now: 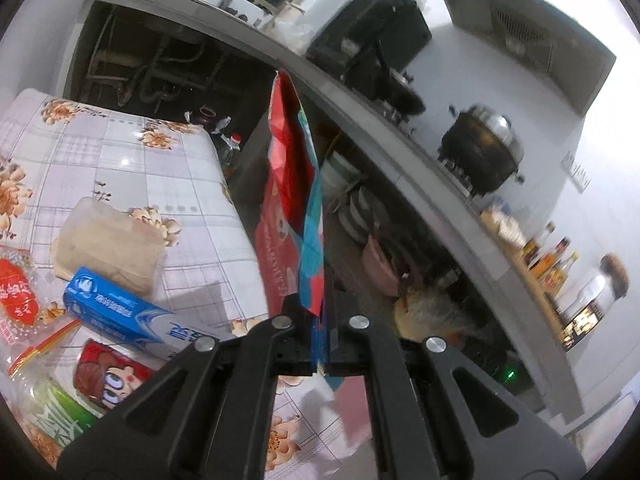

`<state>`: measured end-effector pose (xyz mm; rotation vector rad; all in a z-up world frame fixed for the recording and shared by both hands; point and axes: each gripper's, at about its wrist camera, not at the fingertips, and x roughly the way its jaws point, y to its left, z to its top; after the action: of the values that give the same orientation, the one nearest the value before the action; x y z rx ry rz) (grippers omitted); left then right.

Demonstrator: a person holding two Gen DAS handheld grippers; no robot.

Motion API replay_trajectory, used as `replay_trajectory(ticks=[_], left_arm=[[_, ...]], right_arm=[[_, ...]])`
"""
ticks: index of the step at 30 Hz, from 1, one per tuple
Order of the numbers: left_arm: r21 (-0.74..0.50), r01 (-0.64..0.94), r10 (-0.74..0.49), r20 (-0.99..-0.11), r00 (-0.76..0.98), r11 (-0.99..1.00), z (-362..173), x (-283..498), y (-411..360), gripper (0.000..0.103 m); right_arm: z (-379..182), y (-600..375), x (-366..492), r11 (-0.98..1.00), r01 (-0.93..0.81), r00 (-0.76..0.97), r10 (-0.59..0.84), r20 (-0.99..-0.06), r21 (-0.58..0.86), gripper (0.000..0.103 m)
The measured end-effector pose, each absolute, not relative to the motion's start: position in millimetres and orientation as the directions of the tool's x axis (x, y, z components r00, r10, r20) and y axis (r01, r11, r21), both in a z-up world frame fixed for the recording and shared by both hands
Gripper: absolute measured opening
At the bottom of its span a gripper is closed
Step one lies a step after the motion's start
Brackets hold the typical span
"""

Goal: Collect trash
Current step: 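Carry the red bag and pink sponge over the blue wastebasket and release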

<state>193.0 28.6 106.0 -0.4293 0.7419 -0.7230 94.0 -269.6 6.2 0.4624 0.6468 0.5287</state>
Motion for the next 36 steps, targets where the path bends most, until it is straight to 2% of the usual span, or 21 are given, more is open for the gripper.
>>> replay_trajectory(ticks=[6,10,14,25,31,32,33,34,35,36], left_arm=[[-0.526,0.48,-0.712,-0.531,0.459,0.702,108,198,-40,0.0],[-0.478,0.536,-0.706,-0.591,0.391,0.696,103,202,-101,0.0],[-0.461,0.582,-0.694,-0.668,0.27,0.67,79,212,-172,0.0],[-0.404,0.646,-0.538,-0.843,0.012,0.647,-35,237,-348,0.0],[-0.367,0.671,-0.464,-0.885,-0.038,0.645,-89,252,-410,0.0],[-0.353,0.674,-0.44,-0.897,-0.045,0.649,-101,254,-419,0.008],[-0.347,0.669,-0.423,-0.905,-0.054,0.658,-112,257,-426,0.029],[-0.344,0.66,-0.41,-0.91,-0.059,0.668,-121,259,-430,0.042],[-0.337,0.647,-0.402,-0.914,-0.051,0.684,-129,260,-431,0.052],[-0.338,0.639,-0.402,-0.914,-0.048,0.691,-133,261,-431,0.052]], right_arm=[[-1,-356,71,0.815,-0.093,0.773,0.421,-0.475,0.571,0.076],[-21,-429,50,0.815,0.141,0.798,0.242,-0.551,0.562,0.076],[-56,-482,35,0.772,0.317,0.766,0.134,-0.628,0.551,0.076],[-176,-544,66,0.643,0.556,0.636,0.079,-0.767,0.527,0.076],[-231,-576,107,0.587,0.646,0.572,0.049,-0.819,0.487,0.08],[-243,-580,112,0.573,0.666,0.555,0.046,-0.83,0.477,0.081],[-254,-584,116,0.557,0.685,0.539,0.047,-0.841,0.471,0.082],[-269,-588,119,0.539,0.704,0.517,0.057,-0.854,0.462,0.082],[-280,-589,121,0.524,0.721,0.498,0.064,-0.865,0.454,0.082],[-287,-589,119,0.508,0.737,0.483,0.067,-0.873,0.447,0.082]])
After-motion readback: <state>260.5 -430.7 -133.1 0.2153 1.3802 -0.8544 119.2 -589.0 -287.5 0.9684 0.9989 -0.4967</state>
